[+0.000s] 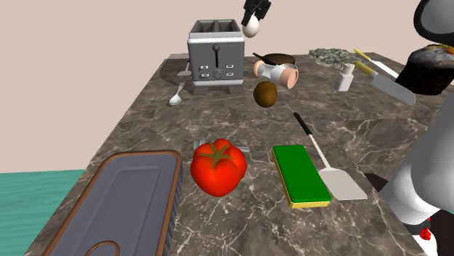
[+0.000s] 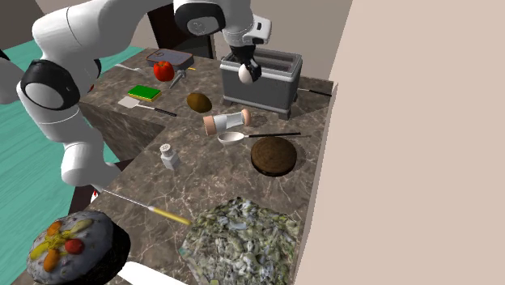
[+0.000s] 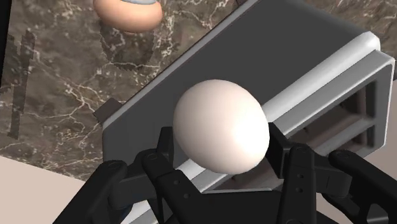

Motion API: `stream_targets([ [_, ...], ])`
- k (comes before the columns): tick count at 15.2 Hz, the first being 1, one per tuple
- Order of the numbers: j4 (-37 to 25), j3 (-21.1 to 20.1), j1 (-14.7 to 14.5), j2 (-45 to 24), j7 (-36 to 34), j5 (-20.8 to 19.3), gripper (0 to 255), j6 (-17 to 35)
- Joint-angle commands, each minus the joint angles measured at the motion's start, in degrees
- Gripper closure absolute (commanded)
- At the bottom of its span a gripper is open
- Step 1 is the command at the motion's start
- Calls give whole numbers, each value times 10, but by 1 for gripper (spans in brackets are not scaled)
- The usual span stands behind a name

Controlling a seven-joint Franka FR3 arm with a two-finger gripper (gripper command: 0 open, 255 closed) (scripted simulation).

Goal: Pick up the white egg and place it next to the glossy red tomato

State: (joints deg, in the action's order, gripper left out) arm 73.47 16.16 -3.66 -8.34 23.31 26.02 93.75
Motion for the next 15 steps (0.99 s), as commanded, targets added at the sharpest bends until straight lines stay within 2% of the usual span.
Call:
stream_targets([
  [1, 72, -11, -24, 51, -18, -21, 255, 34],
  [8, 215, -63, -70, 168, -100, -67, 255, 96],
  [15, 309, -128, -100, 252, -189, -91, 255, 136],
])
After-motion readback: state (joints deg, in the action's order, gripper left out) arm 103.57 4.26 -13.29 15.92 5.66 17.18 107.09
